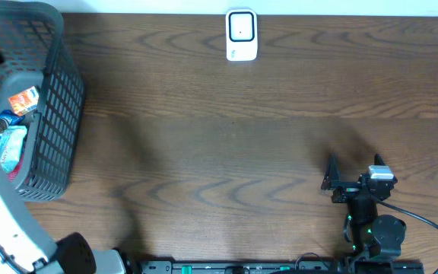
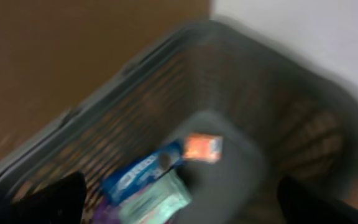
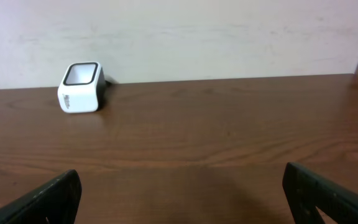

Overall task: Scan the item barcode
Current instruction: 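Reach the left gripper into the basket and grasp the mint-green wrapper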

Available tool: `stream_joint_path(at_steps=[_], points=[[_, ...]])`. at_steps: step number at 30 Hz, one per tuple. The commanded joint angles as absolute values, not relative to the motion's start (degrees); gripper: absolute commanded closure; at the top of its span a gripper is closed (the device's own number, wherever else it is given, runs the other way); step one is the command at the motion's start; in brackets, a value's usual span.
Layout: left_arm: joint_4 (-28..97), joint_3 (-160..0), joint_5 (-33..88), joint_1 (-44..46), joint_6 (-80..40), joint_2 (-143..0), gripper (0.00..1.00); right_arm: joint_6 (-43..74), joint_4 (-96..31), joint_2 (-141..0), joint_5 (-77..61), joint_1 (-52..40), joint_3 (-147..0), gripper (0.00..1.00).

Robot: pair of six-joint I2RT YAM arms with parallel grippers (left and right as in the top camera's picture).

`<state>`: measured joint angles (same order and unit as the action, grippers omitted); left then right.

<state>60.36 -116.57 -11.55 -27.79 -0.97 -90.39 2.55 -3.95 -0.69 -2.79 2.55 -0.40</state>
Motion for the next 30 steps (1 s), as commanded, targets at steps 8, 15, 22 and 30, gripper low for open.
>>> stream_joint_path(at_steps=[8, 15, 22, 30], points=[[60.7, -104.4, -15.3, -32.5, 3.3, -91.7, 0.02, 3.1, -4.1, -0.3, -2.9, 2.2, -0.3, 0.01], [57.9, -91.3, -16.2, -32.5, 6.0, -93.6, 0.02, 3.1, -4.1, -0.3, -2.9, 2.2, -0.3, 0.01], [53.3, -84.7, -20.4, -32.5, 6.1, -95.5, 0.02, 3.1, -4.1, -0.3, -2.9, 2.2, -0.3, 0.01], [52.8, -84.6, -15.7, -32.5, 10.3, -100.9, 0.02, 3.1, -4.1, -0.3, -2.9, 2.2, -0.3, 0.01]])
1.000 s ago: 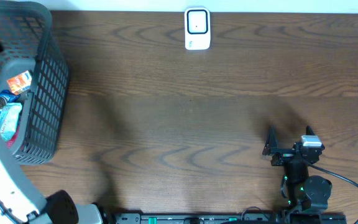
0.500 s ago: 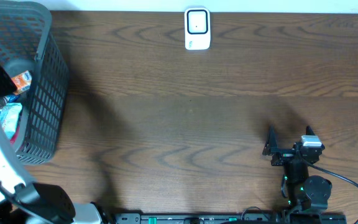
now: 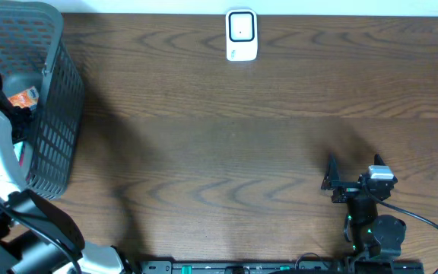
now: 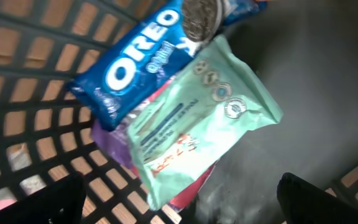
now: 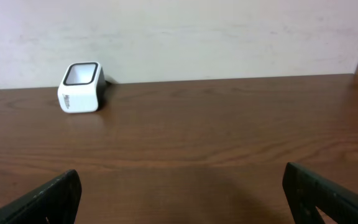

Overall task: Scan the item barcode
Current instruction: 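Reach the left gripper into the basket and grasp the mint-green wrapper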

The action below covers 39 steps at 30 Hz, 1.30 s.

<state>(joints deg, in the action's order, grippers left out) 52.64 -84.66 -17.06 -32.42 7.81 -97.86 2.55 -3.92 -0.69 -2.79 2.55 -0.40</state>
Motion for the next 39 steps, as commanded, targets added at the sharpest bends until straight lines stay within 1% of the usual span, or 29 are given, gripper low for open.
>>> stream_joint_path(at_steps=[1, 8, 11, 12, 13, 14, 18, 20, 21, 22, 23, 28, 31, 39], points=[[52.8, -84.6, -15.7, -32.5, 10.3, -101.8, 0.02, 3.1, -4.1, -0.3, -2.9, 2.2, -0.3, 0.01], [50.5, -84.6, -15.8, -33.5, 10.5, -108.0, 0.02, 3.1, -4.1, -0.3, -2.9, 2.2, -0.3, 0.01], [48.8, -84.6, -15.9, -34.0, 10.7, -109.8, 0.00, 3.1, -4.1, -0.3, -2.9, 2.2, -0.3, 0.01], [48.4, -84.6, -15.9, -34.2, 10.7, -110.2, 0.04, 3.1, -4.1, -0.3, -2.9, 2.2, -0.3, 0.01], [48.0, -84.6, -15.9, -34.4, 10.7, -110.7, 0.09, 3.1, -4.1, -0.3, -2.9, 2.2, -0.3, 0.01], [47.6, -84.6, -15.9, -34.7, 10.7, -111.1, 0.18, 3.1, -4.1, -0.3, -2.9, 2.2, -0.3, 0.01], [46.5, -84.6, -15.9, -35.1, 10.7, -111.7, 0.63, 3.1, -4.1, -0.3, -2.9, 2.2, -0.3, 0.01], [46.1, -84.6, -15.9, -35.1, 10.7, -111.5, 0.77, 3.1, -4.1, -0.3, -2.9, 2.2, -0.3, 0.01], [46.1, -84.7, -15.9, -35.0, 10.7, -111.4, 0.81, 3.1, -4.1, -0.3, -2.9, 2.2, -0.3, 0.01], [46.1, -84.8, -15.9, -35.0, 10.7, -111.1, 0.91, 3.1, -4.1, -0.3, -2.9, 2.2, -0.3, 0.01], [46.1, -84.9, -15.9, -35.0, 10.7, -110.6, 0.92, 3.1, -4.1, -0.3, -2.9, 2.2, -0.3, 0.01], [46.2, -86.8, -15.9, -34.7, 10.2, -105.6, 0.93, 3.1, -4.1, -0.3, -2.9, 2.2, -0.3, 0.01], [45.1, -88.4, -15.9, -33.7, 10.0, -99.7, 0.92, 3.1, -4.1, -0.3, -2.9, 2.2, -0.3, 0.01], [32.3, -88.6, -15.4, -28.1, 7.7, -81.7, 0.92, 3.1, -4.1, -0.3, -2.9, 2.2, -0.3, 0.01]])
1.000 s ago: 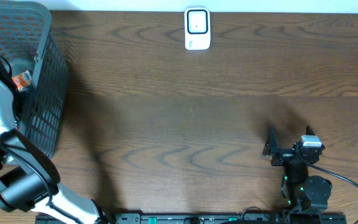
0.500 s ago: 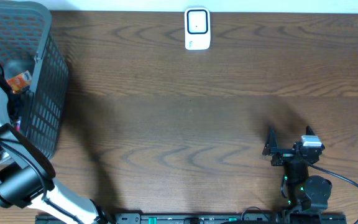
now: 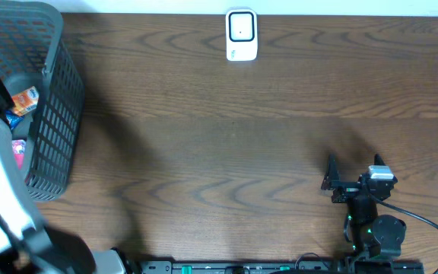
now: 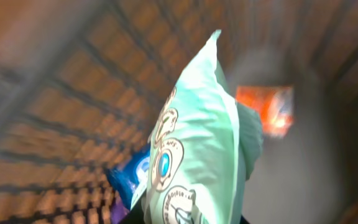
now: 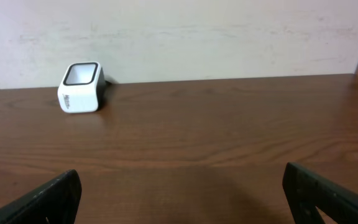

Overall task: Scan the item barcode
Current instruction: 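Reach the left gripper into the basket and grasp the mint-green wrapper, then carry the mint-green wrapper to the table near the scanner and release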

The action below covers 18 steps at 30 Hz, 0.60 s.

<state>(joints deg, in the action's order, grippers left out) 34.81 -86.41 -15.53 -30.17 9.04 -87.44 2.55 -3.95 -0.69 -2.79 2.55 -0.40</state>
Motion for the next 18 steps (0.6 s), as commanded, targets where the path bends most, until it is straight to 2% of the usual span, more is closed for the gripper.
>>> stream_joint_path(at_steps=[1, 4, 10, 15, 18], points=[[30.5, -88.6, -15.4, -27.1, 6.6, -79.8, 0.92, 3.1, -4.1, -0.3, -2.9, 2.2, -0.3, 0.01], [25.5, -88.6, -12.3, -22.7, 2.0, -74.5, 0.92, 3.1, -4.1, -0.3, -2.9, 2.2, -0.3, 0.01], [20.8, -88.6, 6.7, -9.2, -7.6, -69.6, 0.92, 3.1, -4.1, -0.3, -2.9, 2.2, -0.3, 0.01], [20.5, -88.4, 8.3, 7.5, -9.0, -72.9, 0.93, 3.1, -4.1, -0.3, -2.9, 2.2, -0.3, 0.01], [20.7, -88.4, 8.3, 16.1, -5.3, -77.5, 0.93, 3.1, -4.1, -0.3, -2.9, 2.2, -0.3, 0.01]])
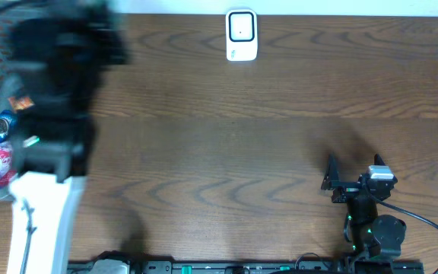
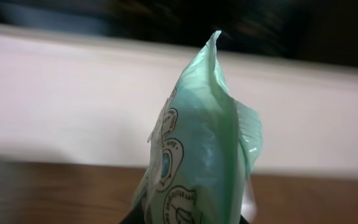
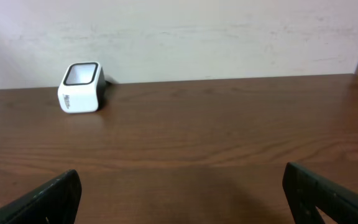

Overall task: Scan the item barcode
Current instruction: 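Carry the mint-green wrapper to the table near the scanner and release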

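A mint-green snack pouch [image 2: 197,137] stands upright between the fingers of my left gripper [image 2: 191,219], which is shut on its lower end. Behind it are the white wall and a strip of brown table. In the overhead view my left arm [image 1: 63,53] is a dark blur over the table's back left, and the pouch cannot be made out there. The white barcode scanner [image 1: 241,34] sits at the table's back edge and also shows as the scanner [image 3: 79,87] at far left. My right gripper [image 3: 185,205] is open and empty, resting at the front right [image 1: 353,179].
A grey mesh basket at the far left holds a blue Oreo pack, an orange packet [image 1: 23,103] and a purple pack. The brown table [image 1: 226,144] stretches between the basket, the scanner and the right arm.
My left gripper, still shut on the green pouch, was inside the basket and is now out of it, with wall and table behind. The right arm has not moved.
First my left gripper was open above the basket, looking down at the packs. Then it was low inside, open over the green pouch. Then it was shut on the pouch, held upright in the basket, and now holds it outside. The right gripper stayed open throughout.
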Available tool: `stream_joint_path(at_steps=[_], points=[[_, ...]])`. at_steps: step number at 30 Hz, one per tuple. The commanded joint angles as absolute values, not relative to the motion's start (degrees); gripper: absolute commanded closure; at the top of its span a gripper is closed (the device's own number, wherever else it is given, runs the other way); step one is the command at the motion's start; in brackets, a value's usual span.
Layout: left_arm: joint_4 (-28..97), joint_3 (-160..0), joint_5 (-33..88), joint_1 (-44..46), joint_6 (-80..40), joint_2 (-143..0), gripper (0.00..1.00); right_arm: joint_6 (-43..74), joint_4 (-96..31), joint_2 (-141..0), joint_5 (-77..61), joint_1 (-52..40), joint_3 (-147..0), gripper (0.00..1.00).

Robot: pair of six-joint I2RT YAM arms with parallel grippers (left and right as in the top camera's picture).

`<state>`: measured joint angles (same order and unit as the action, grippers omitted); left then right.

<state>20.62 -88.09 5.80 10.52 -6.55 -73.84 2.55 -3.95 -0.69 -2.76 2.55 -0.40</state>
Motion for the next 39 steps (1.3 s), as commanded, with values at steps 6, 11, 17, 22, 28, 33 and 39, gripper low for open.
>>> stream_joint_path(at_steps=[6, 11, 17, 22, 28, 33, 39], points=[[22.1, -88.4, -6.8, 27.8, 5.3, -91.5, 0.93, 3.1, -4.1, -0.3, -2.9, 2.2, -0.3, 0.01], [21.8, -88.4, -16.7, 33.0, 12.1, -104.2, 0.93, 3.1, -4.1, -0.3, -2.9, 2.2, -0.3, 0.01], [19.8, -88.4, -17.7, 36.0, 11.9, -114.2, 0.92, 3.1, -4.1, -0.3, -2.9, 2.2, -0.3, 0.01], [20.5, -88.4, -17.6, 38.3, 9.5, -116.6, 0.92, 3.1, -4.1, -0.3, -2.9, 2.2, -0.3, 0.01], [20.3, -88.4, -17.6, 40.7, 8.5, -116.6, 0.78, 3.1, -4.1, -0.3, -2.9, 2.2, -0.3, 0.01], [20.3, -88.4, -17.7, 40.8, 8.5, -116.6, 0.47, 3.1, -4.1, -0.3, -2.9, 2.2, -0.3, 0.01], [18.5, -88.6, -17.7, 40.7, 8.5, -113.8, 0.10, 3.1, -4.1, -0.3, -2.9, 2.2, -0.3, 0.01]])
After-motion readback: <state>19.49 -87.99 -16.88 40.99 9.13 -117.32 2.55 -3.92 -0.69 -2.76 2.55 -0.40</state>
